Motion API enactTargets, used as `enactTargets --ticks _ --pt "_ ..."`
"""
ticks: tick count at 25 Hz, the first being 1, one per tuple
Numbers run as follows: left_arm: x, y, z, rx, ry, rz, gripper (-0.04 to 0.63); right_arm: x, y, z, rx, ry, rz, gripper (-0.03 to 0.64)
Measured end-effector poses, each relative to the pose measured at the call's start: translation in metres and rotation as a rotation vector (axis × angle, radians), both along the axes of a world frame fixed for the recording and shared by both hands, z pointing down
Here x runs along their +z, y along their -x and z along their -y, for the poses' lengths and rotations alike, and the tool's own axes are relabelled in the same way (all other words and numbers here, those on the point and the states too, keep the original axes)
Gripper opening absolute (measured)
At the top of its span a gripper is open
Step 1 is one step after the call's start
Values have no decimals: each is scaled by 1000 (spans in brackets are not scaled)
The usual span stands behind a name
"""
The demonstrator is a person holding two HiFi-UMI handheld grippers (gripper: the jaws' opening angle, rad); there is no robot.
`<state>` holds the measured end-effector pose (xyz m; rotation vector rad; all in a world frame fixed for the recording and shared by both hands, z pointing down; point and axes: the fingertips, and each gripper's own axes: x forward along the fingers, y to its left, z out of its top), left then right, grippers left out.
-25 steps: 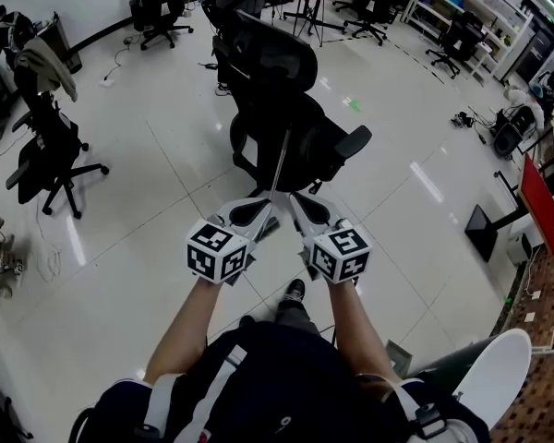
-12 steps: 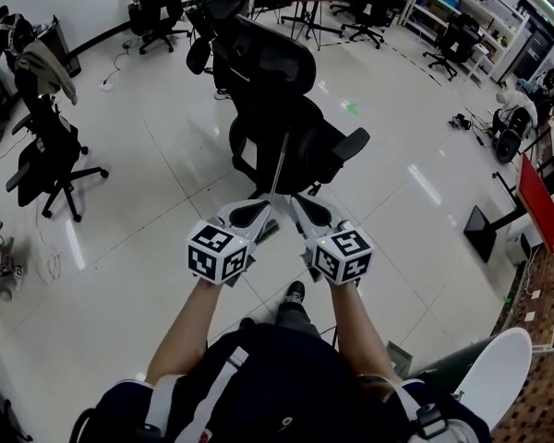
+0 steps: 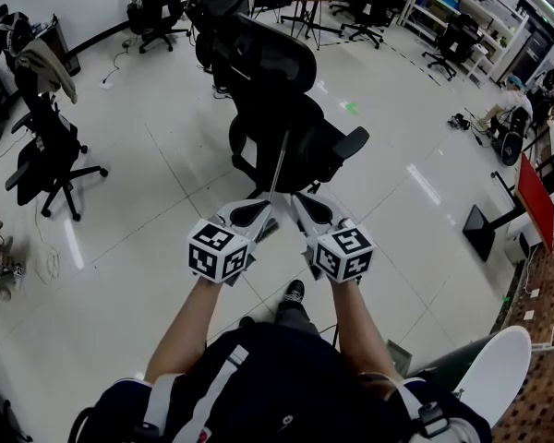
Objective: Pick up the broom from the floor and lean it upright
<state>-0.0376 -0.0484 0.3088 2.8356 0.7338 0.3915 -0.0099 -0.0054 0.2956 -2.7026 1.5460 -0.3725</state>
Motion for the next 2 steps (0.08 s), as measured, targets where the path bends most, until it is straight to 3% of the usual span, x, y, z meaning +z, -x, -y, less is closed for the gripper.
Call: enactTargets --ticks 2 --pt "1 0 1 3 -1 1 0 0 0 1 0 1 -1 3"
